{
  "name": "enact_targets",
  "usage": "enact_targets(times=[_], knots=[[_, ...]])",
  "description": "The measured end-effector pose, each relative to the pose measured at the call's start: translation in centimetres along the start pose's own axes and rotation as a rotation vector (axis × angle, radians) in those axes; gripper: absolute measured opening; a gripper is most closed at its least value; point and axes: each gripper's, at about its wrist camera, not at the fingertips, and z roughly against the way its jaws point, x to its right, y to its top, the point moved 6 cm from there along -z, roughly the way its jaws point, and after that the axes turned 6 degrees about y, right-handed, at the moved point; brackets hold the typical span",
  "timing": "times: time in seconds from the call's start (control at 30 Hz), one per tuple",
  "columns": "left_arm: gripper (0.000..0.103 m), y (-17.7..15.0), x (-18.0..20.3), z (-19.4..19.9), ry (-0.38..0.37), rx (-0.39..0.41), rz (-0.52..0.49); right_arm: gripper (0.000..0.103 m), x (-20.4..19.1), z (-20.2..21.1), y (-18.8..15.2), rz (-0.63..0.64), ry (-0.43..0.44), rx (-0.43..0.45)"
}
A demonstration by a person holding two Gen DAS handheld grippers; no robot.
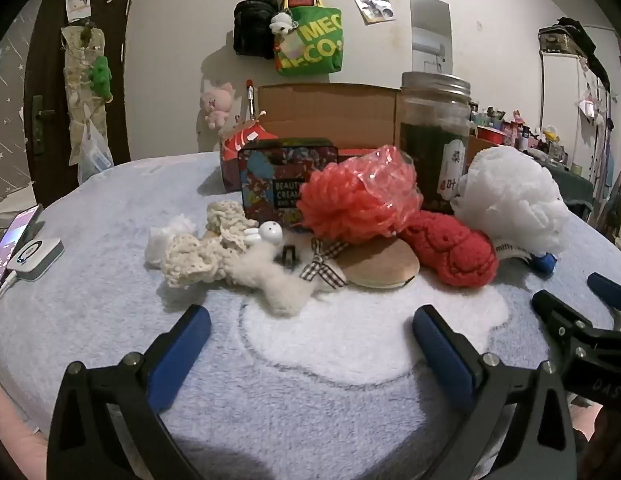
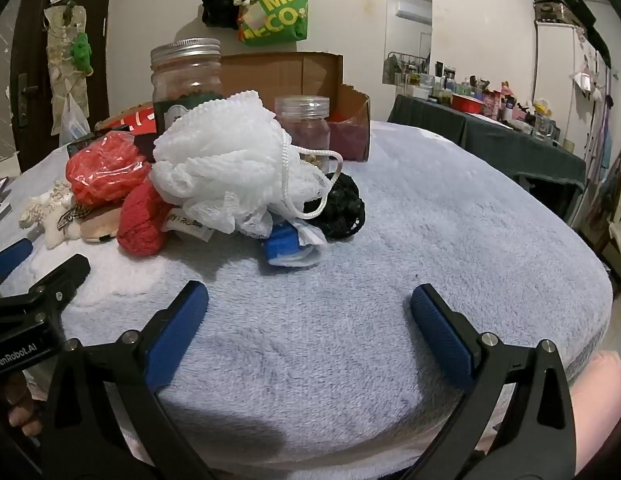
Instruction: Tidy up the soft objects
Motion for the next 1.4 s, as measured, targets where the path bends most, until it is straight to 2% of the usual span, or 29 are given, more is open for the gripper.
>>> enact_targets(times=[1.4], knots=[[0.103, -0.1, 0.1, -0.5, -0.004, -0.023, 0.002, 0.103, 0.1, -0.1, 0.0, -0.001, 0.000, -0.008]])
